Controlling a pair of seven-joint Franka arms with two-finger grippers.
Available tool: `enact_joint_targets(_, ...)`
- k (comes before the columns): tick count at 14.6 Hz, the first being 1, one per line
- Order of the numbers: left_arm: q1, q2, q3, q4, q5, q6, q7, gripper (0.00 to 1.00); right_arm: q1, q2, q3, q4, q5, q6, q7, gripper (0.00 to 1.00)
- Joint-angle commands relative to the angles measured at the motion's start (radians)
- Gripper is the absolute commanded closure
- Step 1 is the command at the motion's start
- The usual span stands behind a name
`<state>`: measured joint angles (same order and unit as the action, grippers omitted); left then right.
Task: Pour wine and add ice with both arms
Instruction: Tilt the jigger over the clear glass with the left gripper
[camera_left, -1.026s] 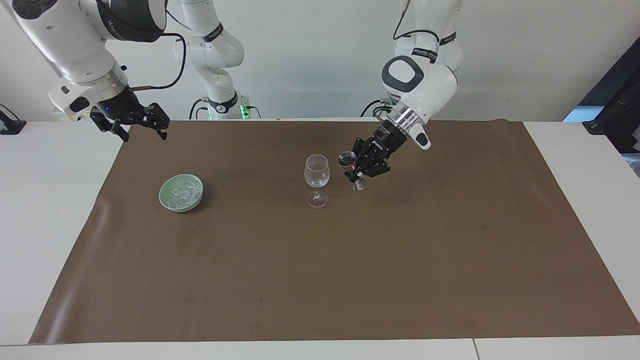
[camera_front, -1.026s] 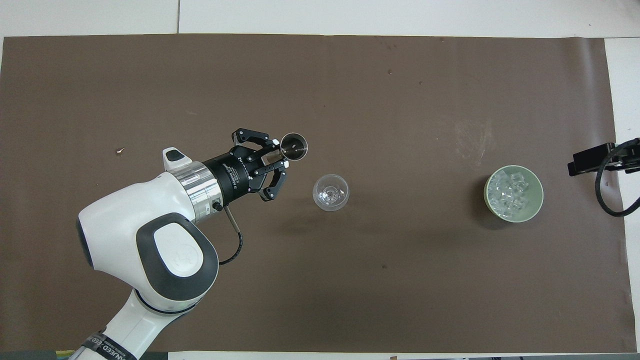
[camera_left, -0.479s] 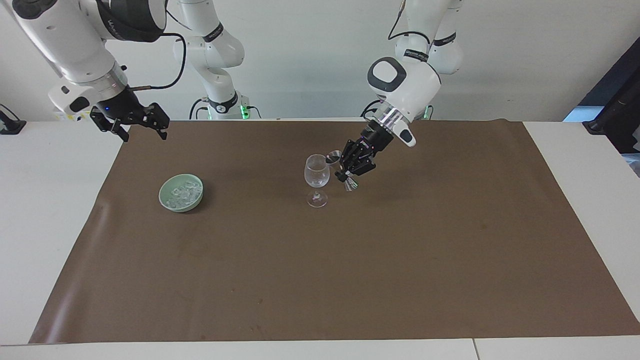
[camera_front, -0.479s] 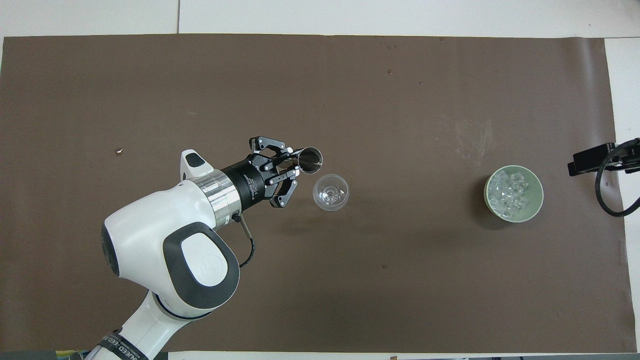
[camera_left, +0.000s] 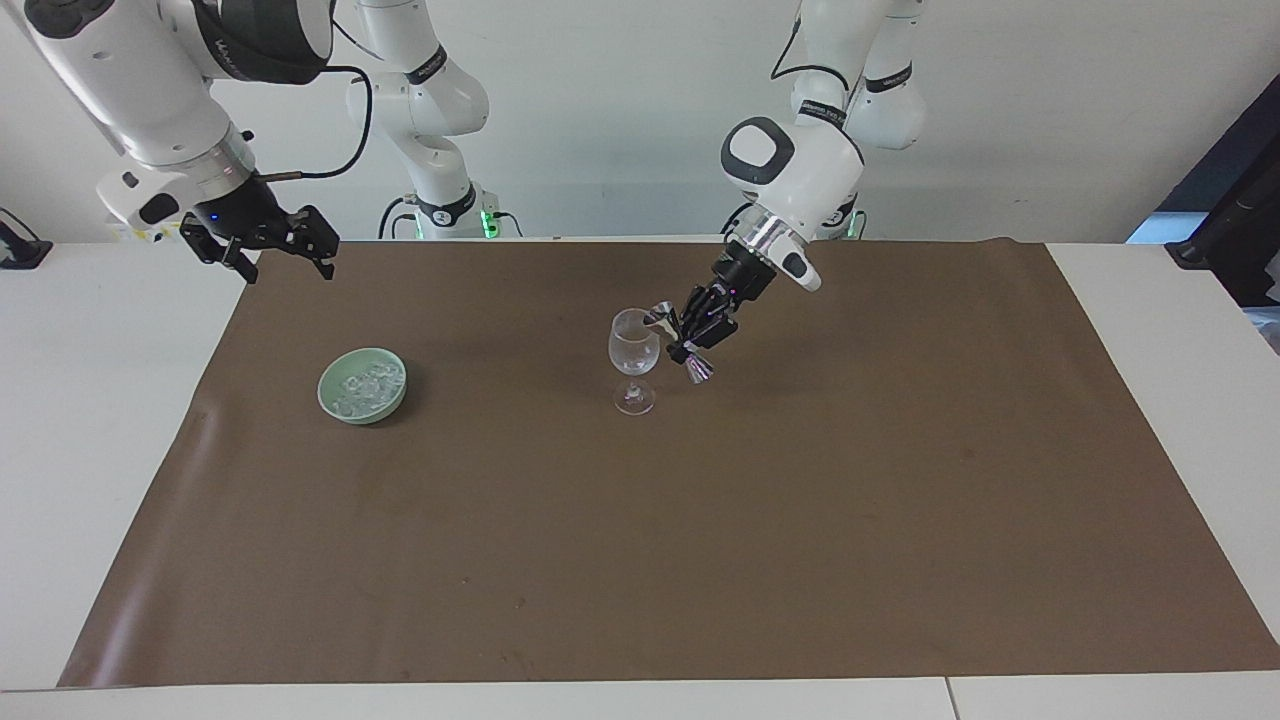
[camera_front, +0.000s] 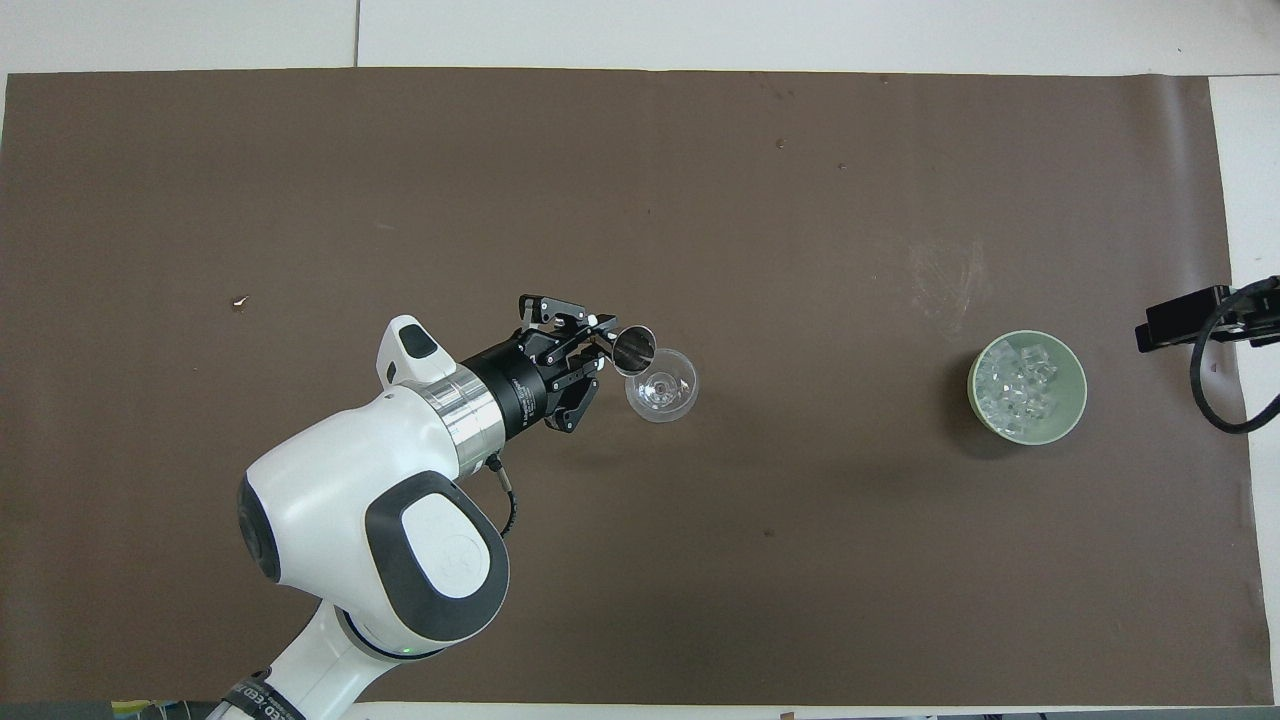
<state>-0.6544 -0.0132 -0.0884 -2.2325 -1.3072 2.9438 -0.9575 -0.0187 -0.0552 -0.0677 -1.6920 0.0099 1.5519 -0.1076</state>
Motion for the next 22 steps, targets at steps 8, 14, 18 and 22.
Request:
enact_joint_targets(8,-0.047,-0.008,0.009,-0.022,0.013,0.09,0.183,1.0,-0.014,-0.022,0.005,-0.025,0.016,0.013,-0.018,0.0)
enact_joint_targets(14,-0.082,-0.001,0.007,-0.019,0.013,0.178,0.249,1.0,-0.014,-0.022,0.006,-0.025,0.016,0.013,-0.018,0.0)
enact_joint_targets(18,-0.083,0.004,0.007,-0.015,0.013,0.187,0.304,1.0,-0.014,-0.022,0.006,-0.025,0.016,0.013,-0.018,0.0)
enact_joint_targets(22,-0.085,0.01,0.009,-0.003,0.025,0.192,0.362,1.0,-0.014,-0.022,0.005,-0.025,0.016,0.013,-0.018,0.0)
